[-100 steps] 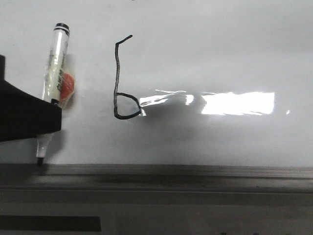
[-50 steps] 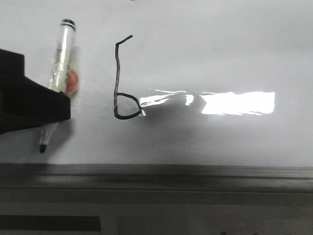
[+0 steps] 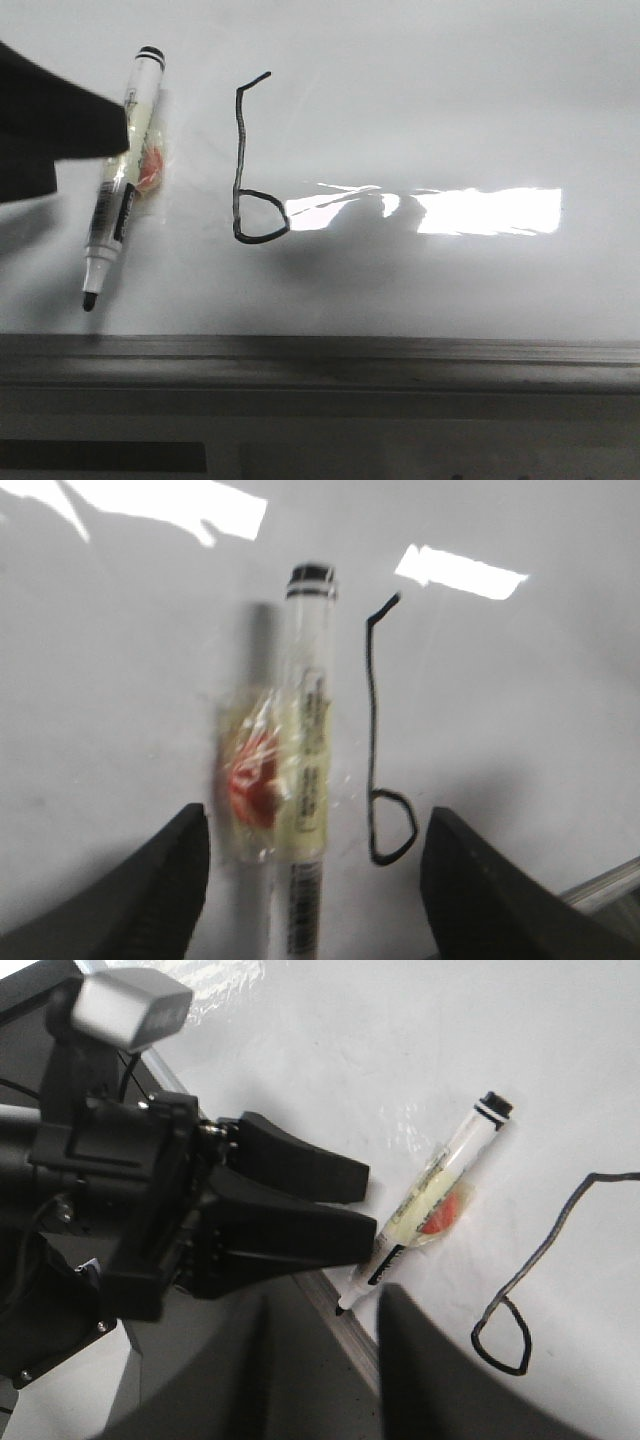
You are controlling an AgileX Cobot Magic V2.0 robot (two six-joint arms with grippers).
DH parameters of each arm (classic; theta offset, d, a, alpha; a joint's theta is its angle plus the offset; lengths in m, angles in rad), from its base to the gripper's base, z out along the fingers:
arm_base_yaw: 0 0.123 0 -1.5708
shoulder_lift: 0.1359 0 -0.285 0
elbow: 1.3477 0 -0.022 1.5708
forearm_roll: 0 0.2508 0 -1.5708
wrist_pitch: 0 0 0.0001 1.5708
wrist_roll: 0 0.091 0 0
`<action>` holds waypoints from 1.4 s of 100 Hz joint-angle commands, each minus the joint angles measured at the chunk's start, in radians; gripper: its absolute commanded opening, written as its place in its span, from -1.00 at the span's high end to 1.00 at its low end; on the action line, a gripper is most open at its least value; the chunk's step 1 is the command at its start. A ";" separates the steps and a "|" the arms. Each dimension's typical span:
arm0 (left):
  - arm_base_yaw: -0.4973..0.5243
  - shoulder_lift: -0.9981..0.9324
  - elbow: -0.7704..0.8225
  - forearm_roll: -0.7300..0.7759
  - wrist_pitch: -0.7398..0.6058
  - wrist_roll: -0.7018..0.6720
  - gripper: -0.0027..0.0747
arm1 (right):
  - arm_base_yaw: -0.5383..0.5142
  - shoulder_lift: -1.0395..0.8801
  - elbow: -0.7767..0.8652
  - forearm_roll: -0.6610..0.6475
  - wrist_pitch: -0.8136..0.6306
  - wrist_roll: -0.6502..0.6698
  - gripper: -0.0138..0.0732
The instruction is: Write number 6 on whiteboard
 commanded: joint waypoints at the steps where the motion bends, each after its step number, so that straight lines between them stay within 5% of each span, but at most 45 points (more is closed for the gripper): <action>1: 0.001 -0.098 -0.024 0.035 -0.060 0.032 -0.05 | 0.000 -0.053 -0.013 -0.025 -0.072 -0.008 0.85; 17: 0.001 -0.287 -0.023 0.180 -0.037 0.050 0.99 | 0.000 -0.143 0.044 -0.052 -0.121 -0.008 0.82; 37: 0.001 -0.501 -0.018 0.218 0.097 0.154 0.98 | 0.000 -0.303 0.210 -0.182 -0.165 -0.008 0.83; 64: 0.001 -0.733 0.116 0.243 0.178 0.203 0.98 | 0.000 -0.608 0.507 -0.199 -0.461 -0.013 0.83; 94: 0.001 -0.821 0.200 0.240 0.186 0.203 0.98 | 0.000 -0.822 0.673 -0.199 -0.462 -0.013 0.83; 140: 0.001 -0.821 0.200 0.240 0.188 0.203 0.98 | 0.000 -0.832 0.691 -0.199 -0.433 -0.013 0.83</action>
